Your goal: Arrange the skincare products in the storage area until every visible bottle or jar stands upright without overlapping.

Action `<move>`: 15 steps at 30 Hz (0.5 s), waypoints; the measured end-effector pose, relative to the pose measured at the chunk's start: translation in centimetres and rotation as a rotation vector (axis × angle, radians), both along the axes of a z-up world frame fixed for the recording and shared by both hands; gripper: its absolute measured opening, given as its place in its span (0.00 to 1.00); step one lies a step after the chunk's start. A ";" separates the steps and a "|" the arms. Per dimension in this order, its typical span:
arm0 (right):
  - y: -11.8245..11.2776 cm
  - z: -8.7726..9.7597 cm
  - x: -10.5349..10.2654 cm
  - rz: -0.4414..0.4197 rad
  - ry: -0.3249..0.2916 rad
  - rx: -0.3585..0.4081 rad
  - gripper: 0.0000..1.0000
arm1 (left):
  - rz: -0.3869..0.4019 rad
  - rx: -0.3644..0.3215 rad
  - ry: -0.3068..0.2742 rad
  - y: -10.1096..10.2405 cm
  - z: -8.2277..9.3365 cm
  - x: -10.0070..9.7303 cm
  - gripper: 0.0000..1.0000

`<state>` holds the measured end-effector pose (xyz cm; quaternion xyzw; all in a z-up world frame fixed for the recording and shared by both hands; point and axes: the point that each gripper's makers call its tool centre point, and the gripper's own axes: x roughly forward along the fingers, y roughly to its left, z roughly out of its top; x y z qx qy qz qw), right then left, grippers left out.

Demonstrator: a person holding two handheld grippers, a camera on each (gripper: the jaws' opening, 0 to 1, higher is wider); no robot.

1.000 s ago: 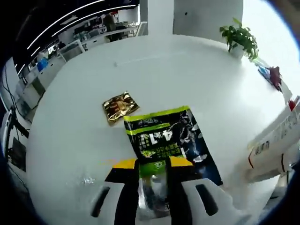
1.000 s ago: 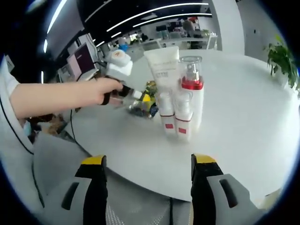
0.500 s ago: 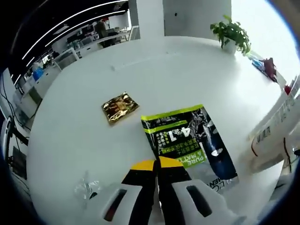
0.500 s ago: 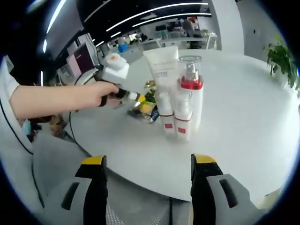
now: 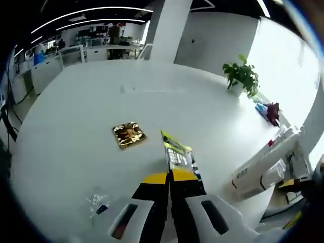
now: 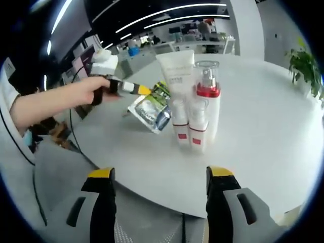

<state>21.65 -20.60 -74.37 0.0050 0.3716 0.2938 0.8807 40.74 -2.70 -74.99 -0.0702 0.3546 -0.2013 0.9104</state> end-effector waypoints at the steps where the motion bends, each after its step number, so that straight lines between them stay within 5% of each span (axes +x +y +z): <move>1: 0.0 0.0 0.0 0.002 -0.001 -0.002 0.73 | 0.003 -0.025 -0.005 0.0 0.4 -0.2 0.02; 15: 0.4 0.4 -0.2 0.036 -0.023 -0.018 0.73 | -0.072 -0.096 -0.048 0.6 3.9 -2.3 0.02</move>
